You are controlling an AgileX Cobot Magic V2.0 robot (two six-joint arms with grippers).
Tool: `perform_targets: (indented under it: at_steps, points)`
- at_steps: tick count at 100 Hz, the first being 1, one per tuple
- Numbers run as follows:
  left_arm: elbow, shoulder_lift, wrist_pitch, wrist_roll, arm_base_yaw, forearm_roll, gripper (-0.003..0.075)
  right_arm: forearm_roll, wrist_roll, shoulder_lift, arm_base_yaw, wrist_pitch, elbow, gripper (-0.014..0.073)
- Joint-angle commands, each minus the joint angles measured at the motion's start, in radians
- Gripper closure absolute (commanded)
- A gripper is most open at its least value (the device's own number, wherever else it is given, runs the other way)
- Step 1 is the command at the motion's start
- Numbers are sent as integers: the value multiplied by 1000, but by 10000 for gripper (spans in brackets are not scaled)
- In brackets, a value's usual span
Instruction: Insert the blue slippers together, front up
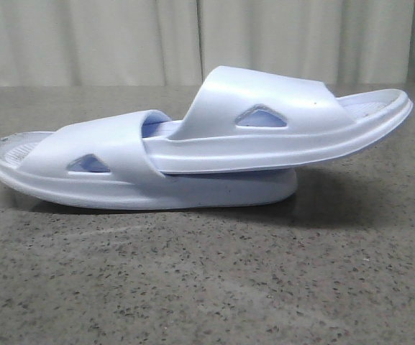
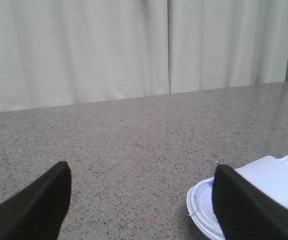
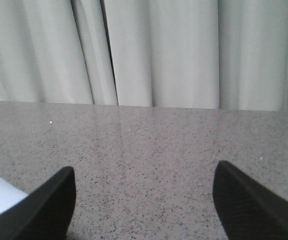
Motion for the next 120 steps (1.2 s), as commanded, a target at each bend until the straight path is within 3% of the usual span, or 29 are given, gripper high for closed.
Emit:
perform_targets:
  at_steps: [1,10,29,35,120]
  points:
    - [-26,9,-36,-1,-5,-18,290,-12,-14,-1,-8,-104,-29,134]
    - [-26,9,-38,-1,-5,-18,412,-12,-14,-1,-8,-127,-29,249]
    - [-26,9,-45,-1,-5,-18,687,-12,-14,-1,-8,-132,-29,620]
    - [-26,9,-47,-1,-5,-18,705,-12,-14,-1,-8,-132,-29,701]
    - [-15,9,-48,-1,-5,-20,704,-10,-14,-1,-8,-126,-29,701]
